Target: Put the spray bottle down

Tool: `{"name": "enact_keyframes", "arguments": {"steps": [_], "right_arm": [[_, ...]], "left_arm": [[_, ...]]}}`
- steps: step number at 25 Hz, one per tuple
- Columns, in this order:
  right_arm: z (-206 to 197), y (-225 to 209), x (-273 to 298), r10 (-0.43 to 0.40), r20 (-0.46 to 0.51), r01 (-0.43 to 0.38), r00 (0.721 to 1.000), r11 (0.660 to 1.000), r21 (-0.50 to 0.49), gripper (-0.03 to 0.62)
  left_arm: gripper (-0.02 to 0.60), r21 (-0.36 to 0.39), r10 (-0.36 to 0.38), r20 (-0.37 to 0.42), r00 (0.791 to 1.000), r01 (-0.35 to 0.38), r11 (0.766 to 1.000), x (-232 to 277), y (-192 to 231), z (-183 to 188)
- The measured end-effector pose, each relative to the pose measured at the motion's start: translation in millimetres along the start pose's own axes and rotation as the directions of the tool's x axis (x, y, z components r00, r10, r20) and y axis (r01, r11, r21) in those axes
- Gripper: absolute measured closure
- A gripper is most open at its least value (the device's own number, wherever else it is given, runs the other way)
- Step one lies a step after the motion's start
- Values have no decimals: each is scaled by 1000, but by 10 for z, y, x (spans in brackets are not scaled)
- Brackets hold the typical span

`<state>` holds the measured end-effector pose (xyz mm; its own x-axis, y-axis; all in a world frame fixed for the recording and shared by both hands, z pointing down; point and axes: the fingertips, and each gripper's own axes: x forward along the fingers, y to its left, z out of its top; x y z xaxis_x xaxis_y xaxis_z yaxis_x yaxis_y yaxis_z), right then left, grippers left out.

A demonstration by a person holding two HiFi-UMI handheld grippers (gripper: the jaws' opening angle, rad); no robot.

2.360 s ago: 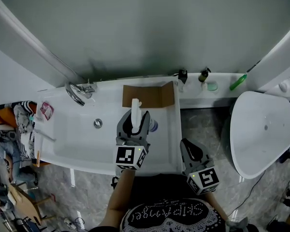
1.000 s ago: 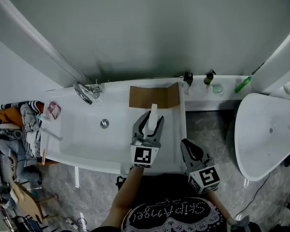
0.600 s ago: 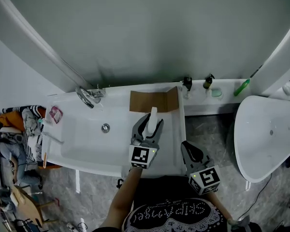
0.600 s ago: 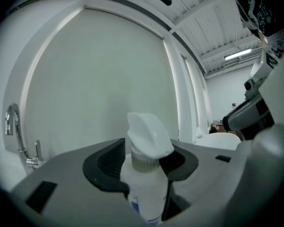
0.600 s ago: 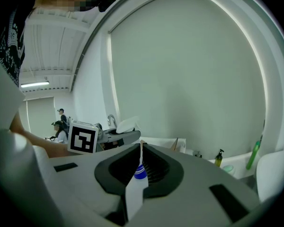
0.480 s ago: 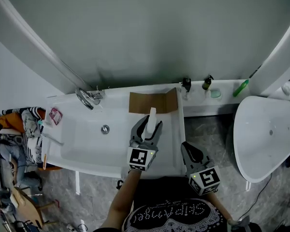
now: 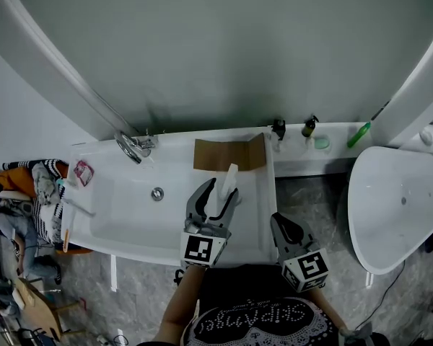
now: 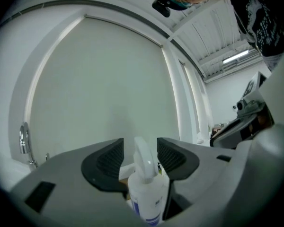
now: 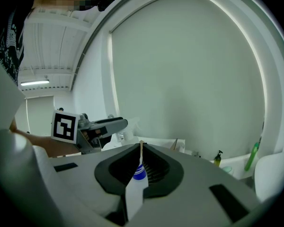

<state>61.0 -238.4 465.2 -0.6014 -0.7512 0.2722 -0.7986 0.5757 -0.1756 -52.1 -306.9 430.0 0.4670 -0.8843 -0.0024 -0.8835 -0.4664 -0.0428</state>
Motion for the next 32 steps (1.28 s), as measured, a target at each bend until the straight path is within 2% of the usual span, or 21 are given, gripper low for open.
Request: {"name": "enact_keyframes", "arguments": {"steps": [2, 5, 8, 12, 17, 20, 27, 32], "right_arm": [[1, -1, -12, -3, 0, 3, 1000, 1000, -2, 566], [0, 3, -23, -5, 0, 5, 1000, 1000, -6, 566], [1, 31, -26, 0, 1, 0, 1000, 1000, -10, 566], [4, 77, -25, 11, 3, -11, 1000, 1000, -17, 566], [16, 62, -36, 1, 5, -1, 1000, 1000, -19, 566], [29, 53, -47, -3, 6, 3, 1000, 1000, -20, 566], [12, 95, -28, 7, -1, -7, 1000, 1000, -27, 566], [24, 131, -38, 13, 1, -13, 1000, 999, -32, 566]], "left_arm": [[367, -48, 32, 56, 998, -30, 998, -103, 29, 198], [375, -60, 31, 72, 997, -26, 998, -261, 34, 375], [476, -28, -7, 45, 999, 8, 1000, -399, -5, 392], [571, -35, -11, 85, 996, 14, 999, -526, -52, 540], [577, -76, -21, 94, 995, 28, 997, -660, -156, 767], [577, -60, -19, 71, 997, 23, 998, -815, -215, 785], [578, -67, 31, 0, 1000, -31, 997, -1152, -215, 587], [578, -125, 89, -16, 996, -90, 988, -1265, -194, 398]]}}
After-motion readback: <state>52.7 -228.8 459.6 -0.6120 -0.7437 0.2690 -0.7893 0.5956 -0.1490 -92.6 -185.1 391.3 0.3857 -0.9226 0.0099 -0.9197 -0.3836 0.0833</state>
